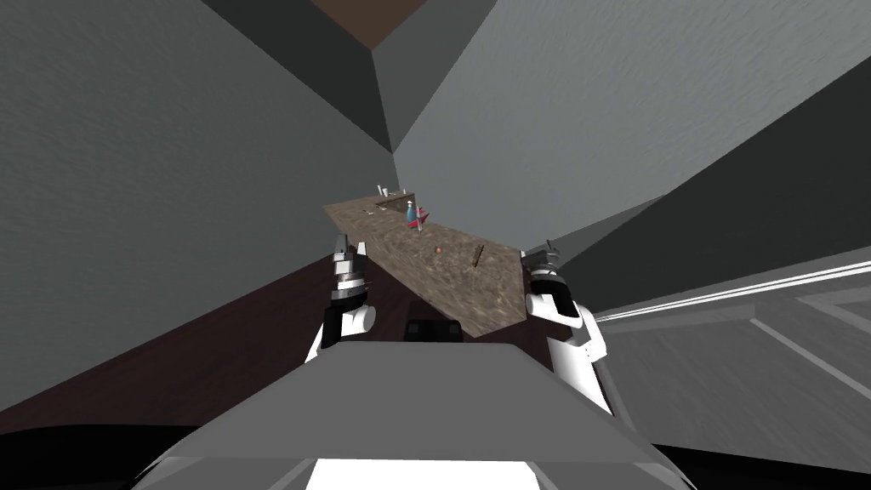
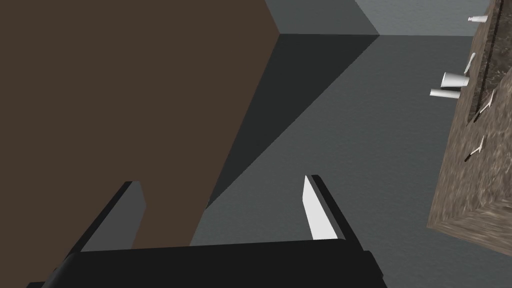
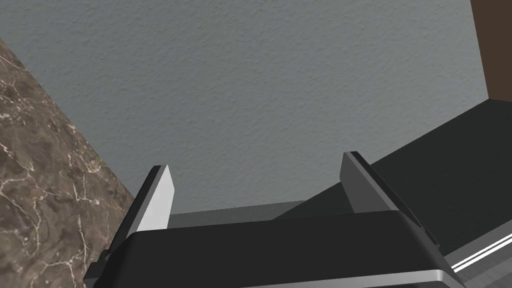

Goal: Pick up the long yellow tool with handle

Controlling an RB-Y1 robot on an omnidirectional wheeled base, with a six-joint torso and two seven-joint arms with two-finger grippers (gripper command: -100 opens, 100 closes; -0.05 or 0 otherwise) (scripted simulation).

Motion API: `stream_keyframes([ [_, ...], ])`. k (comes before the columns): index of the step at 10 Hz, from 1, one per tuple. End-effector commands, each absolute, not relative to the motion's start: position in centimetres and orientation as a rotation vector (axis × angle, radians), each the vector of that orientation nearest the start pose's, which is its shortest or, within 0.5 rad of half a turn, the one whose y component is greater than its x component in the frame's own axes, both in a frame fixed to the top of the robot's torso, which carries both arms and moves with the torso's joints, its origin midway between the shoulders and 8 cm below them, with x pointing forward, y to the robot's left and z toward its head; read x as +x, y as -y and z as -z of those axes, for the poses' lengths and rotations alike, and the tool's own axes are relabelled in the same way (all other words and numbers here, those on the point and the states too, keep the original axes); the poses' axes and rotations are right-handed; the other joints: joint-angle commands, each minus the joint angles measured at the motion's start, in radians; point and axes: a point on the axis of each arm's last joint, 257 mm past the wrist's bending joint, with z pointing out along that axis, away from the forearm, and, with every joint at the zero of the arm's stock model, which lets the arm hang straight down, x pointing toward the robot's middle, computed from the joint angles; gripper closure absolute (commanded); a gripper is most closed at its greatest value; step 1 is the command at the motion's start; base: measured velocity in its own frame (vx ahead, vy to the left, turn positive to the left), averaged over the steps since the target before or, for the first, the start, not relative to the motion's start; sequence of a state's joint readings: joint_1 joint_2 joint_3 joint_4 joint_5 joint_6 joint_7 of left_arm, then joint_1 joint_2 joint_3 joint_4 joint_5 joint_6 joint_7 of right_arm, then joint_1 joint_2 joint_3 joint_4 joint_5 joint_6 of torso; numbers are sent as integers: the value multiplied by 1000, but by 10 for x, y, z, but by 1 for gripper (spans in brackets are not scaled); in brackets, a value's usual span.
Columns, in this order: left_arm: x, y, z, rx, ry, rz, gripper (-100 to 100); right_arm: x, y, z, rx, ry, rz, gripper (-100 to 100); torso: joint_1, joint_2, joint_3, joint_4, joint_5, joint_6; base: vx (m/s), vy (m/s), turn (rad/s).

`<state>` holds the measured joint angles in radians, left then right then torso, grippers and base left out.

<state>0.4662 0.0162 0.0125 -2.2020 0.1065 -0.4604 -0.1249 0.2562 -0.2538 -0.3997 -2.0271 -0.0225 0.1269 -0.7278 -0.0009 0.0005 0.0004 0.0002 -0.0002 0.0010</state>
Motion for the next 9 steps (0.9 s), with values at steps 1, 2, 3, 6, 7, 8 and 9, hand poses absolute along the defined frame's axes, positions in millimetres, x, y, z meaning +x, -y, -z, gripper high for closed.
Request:
stream_keyframes([
  [1,365,-296,7,-734,-654,1232,0,426,506,93,1475,-532,-1313,-100,0,0,0,0,0,0,-15,-3,228],
  [2,365,-296,7,-734,-654,1232,0,426,508,98,1506,-517,-1318,-100,0,0,0,0,0,-1,-14,-8,184],
  [3,365,-296,7,-734,-654,1232,0,426,508,99,1512,-511,-1323,-100,0,0,0,0,0,0,-3,-3,18],
  [6,365,-296,7,-734,-654,1232,0,416,555,122,1665,-373,-1292,-100,0,0,0,0,0,0,-14,-9,276],
  [7,365,-296,7,-734,-654,1232,0,415,557,129,1706,-349,-1292,-100,-1,0,0,0,0,-1,-14,-17,130],
  [8,365,-296,7,-734,-654,1232,0,415,558,131,1718,-333,-1301,-100,-1,0,0,0,0,0,5,6,-18],
  [9,365,-296,7,-734,-654,1232,0,408,579,139,1772,-265,-1283,-100,0,-1,0,0,0,0,-7,-10,214],
])
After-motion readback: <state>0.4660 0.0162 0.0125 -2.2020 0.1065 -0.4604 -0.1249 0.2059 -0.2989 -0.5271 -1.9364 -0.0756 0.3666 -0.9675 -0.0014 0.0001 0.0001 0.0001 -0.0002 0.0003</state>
